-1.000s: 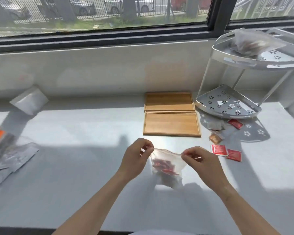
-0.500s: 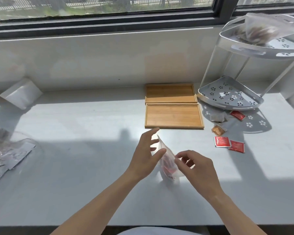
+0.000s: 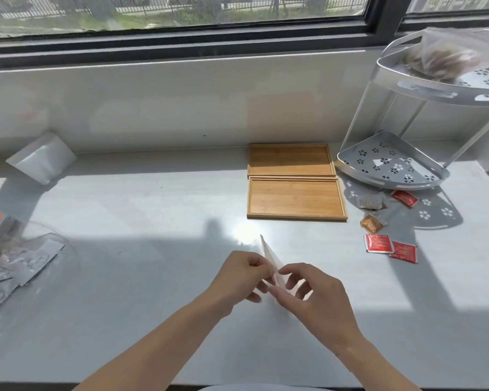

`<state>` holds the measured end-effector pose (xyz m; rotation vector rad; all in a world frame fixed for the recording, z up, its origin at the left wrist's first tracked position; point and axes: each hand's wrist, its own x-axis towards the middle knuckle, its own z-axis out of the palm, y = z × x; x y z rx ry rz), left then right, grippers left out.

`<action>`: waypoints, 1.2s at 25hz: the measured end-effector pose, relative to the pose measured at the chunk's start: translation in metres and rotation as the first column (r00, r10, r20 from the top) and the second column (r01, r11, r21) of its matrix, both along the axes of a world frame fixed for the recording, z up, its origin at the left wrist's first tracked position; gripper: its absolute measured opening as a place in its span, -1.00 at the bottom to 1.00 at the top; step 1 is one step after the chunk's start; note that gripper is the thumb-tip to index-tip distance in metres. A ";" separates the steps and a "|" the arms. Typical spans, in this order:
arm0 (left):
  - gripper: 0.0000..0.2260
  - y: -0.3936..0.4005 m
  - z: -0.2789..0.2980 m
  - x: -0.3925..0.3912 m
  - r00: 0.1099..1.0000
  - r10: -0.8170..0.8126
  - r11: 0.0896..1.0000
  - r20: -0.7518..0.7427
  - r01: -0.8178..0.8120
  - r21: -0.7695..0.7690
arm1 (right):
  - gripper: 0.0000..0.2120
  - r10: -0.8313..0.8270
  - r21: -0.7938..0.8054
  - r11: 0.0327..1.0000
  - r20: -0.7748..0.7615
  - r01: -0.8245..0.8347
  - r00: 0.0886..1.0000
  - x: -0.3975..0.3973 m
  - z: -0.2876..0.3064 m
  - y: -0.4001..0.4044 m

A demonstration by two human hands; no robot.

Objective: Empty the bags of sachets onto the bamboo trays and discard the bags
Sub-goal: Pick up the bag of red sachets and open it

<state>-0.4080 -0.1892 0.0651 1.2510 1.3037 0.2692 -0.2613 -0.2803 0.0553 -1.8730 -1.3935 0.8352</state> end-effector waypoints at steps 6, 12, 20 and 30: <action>-0.88 0.002 0.000 -0.004 0.997 -0.072 0.996 0.000 0.072 0.043 | -0.91 -0.109 -0.219 0.975 -0.294 0.044 0.950 0.003 0.008 0.016; -0.83 0.003 -0.006 -0.001 0.993 -0.065 0.998 0.103 0.064 0.005 | -0.86 -0.119 -0.320 0.947 -0.428 -0.027 0.896 0.010 0.019 0.025; -0.88 0.005 -0.010 -0.003 0.978 -0.141 0.990 0.154 0.141 0.012 | -0.93 -0.151 -0.388 0.921 -0.437 -0.034 0.887 0.018 0.017 0.030; -0.83 0.003 0.001 0.005 0.941 -0.297 0.904 -0.163 0.332 0.268 | -0.86 0.066 -0.206 0.977 0.032 -0.058 0.997 0.013 0.009 0.029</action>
